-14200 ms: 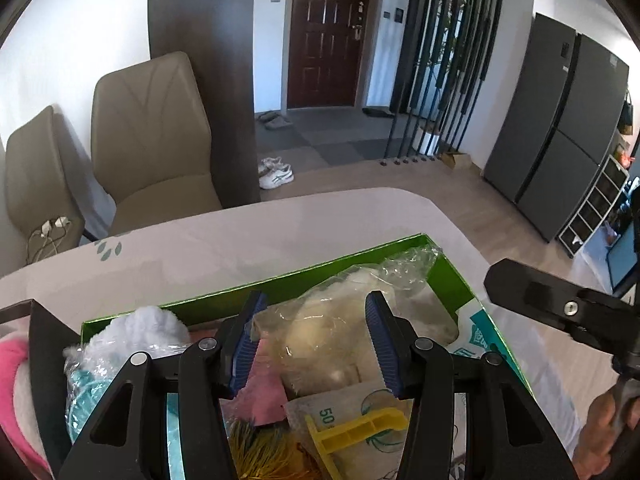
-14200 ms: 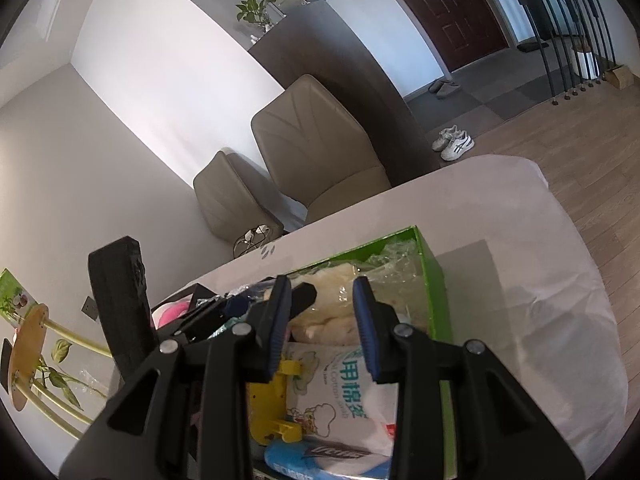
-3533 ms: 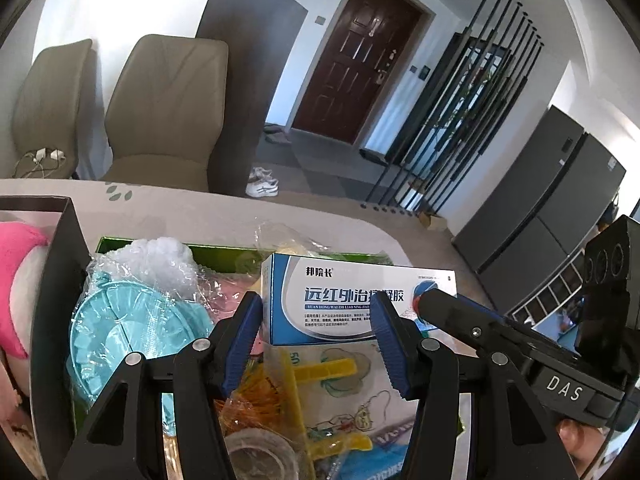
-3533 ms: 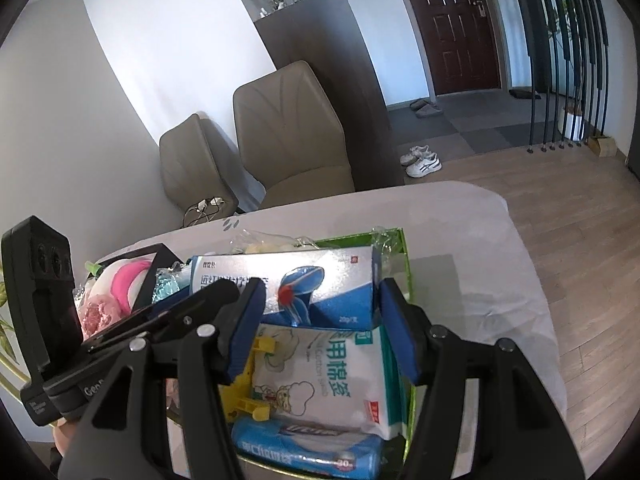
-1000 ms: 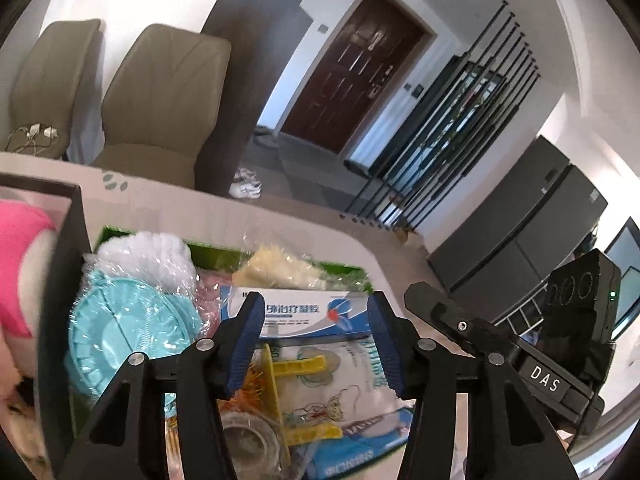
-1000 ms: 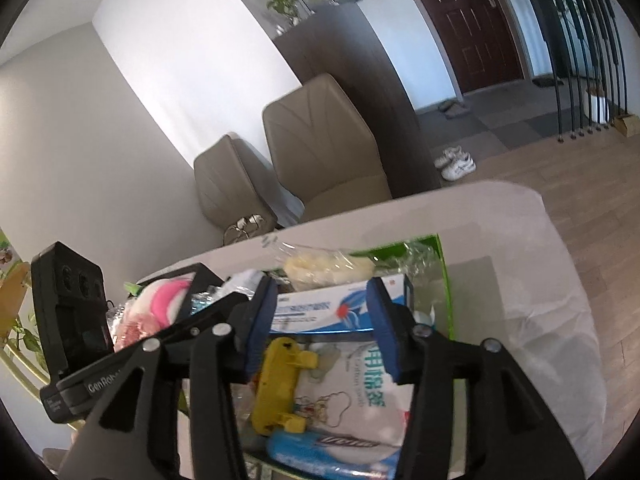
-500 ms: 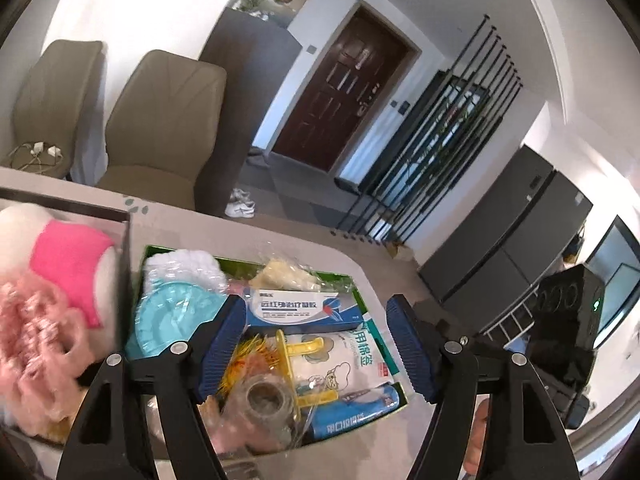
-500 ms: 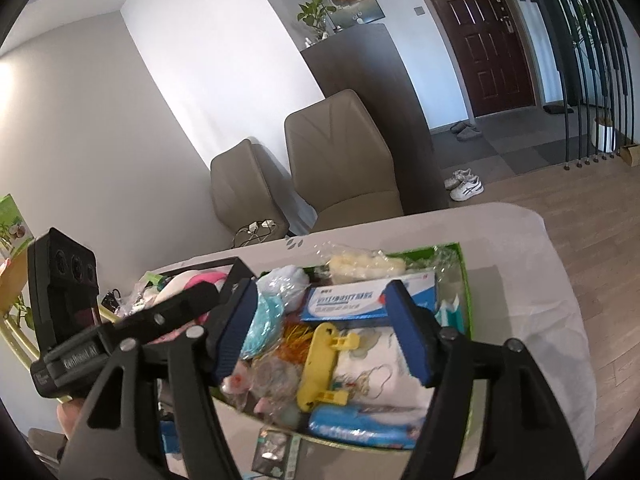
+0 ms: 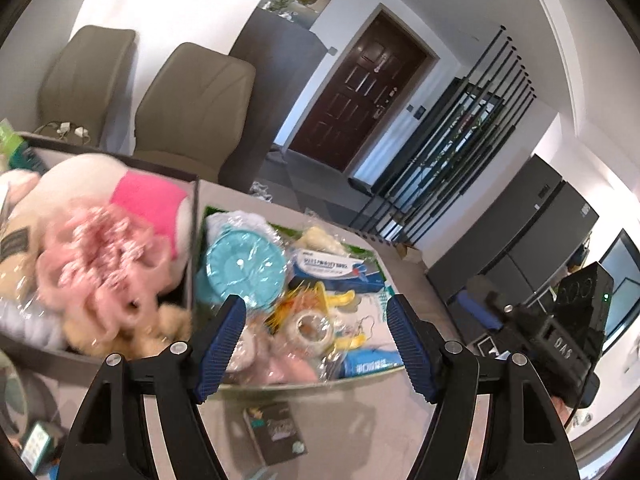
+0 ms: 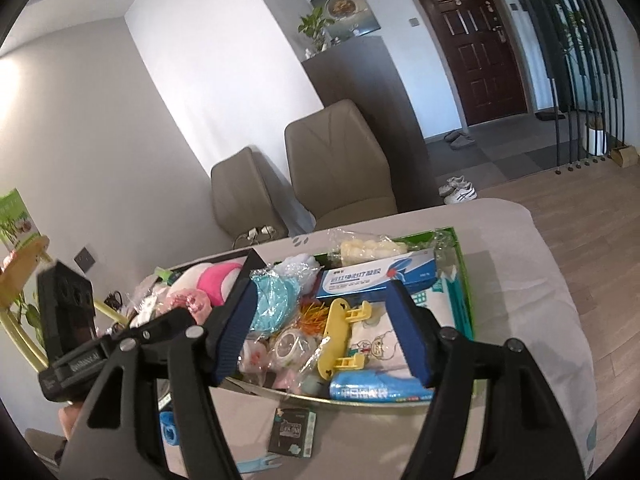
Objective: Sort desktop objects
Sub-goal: 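Move the left gripper down to the dark small card box on the table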
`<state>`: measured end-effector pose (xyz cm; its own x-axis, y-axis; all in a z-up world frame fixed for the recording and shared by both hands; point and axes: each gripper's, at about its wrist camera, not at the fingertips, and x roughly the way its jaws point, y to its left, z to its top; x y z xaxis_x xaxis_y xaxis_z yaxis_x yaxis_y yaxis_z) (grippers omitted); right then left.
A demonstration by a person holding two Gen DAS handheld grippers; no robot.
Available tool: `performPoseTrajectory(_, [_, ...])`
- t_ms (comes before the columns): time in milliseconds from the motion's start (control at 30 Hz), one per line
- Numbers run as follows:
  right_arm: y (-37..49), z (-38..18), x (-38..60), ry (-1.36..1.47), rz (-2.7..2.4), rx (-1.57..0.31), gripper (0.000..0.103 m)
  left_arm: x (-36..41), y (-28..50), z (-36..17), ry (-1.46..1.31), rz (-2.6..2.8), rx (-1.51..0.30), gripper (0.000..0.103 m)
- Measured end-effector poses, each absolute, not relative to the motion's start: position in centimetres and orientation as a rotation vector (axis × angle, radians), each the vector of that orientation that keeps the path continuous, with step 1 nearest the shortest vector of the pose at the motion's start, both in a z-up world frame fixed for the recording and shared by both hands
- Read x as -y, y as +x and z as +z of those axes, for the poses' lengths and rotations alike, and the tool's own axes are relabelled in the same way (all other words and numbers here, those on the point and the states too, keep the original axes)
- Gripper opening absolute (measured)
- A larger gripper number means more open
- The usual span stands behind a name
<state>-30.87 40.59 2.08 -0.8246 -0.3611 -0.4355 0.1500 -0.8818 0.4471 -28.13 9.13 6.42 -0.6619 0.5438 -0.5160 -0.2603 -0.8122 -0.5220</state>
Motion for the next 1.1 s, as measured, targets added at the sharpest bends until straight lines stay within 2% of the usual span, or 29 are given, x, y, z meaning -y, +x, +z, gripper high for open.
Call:
performPoseTrajectory(533, [-28.2, 0.3, -38.7, 0.768, -2.652, 0.609, 0.066, -6.4, -25.2, 3.7, -1.009, 2.461, 0.638, 0.073])
performPoseTrajectory(767, [-27.4, -3.1, -36.5, 0.834, -2.568, 0.594, 0.066, -6.6, -23.6, 1.0, -1.029, 2.436, 0.665, 0.073])
performPoseTrajectory(1100, [-28.0, -8.4, -34.3, 0.978, -2.415, 0.647, 0.052, -7.2, -24.4, -3.5, -1.114, 2.342, 0.706, 0.073])
